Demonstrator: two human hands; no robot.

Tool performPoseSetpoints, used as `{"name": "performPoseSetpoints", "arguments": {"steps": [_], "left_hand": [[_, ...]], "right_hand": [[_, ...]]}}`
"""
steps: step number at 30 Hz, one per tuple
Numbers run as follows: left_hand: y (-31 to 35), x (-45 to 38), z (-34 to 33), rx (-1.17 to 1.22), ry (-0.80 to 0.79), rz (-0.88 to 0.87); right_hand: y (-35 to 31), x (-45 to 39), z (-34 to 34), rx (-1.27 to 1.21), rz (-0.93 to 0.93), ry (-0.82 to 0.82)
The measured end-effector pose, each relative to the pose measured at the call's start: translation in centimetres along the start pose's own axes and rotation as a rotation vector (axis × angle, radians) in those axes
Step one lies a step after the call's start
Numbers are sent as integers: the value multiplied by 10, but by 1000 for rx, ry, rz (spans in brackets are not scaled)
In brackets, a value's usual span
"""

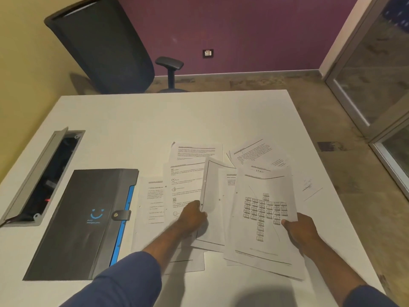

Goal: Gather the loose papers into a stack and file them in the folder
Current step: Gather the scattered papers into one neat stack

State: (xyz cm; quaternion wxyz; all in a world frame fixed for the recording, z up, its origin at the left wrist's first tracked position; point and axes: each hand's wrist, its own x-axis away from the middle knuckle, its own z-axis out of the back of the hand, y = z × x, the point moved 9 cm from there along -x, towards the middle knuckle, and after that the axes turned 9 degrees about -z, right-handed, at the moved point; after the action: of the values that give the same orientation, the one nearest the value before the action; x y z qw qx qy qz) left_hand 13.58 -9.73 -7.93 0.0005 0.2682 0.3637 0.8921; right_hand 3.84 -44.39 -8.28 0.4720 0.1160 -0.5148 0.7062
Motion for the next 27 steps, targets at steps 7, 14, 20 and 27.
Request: {"name": "performPoseSetpoints", "arguments": {"steps": [7,14,20,27], "left_hand": [[30,-3,-33,189,71,31],[32,-5,-37,204,179,67],[43,9,19,70,393,-133],[18,35,122,42,682,-219]], "right_hand": [[6,2,-9,95,29,17],[14,-2,-12,47,-11,-34],[18,-2,-10,-2,-23,-57],[10,1,-15,-2,15,-120]]}}
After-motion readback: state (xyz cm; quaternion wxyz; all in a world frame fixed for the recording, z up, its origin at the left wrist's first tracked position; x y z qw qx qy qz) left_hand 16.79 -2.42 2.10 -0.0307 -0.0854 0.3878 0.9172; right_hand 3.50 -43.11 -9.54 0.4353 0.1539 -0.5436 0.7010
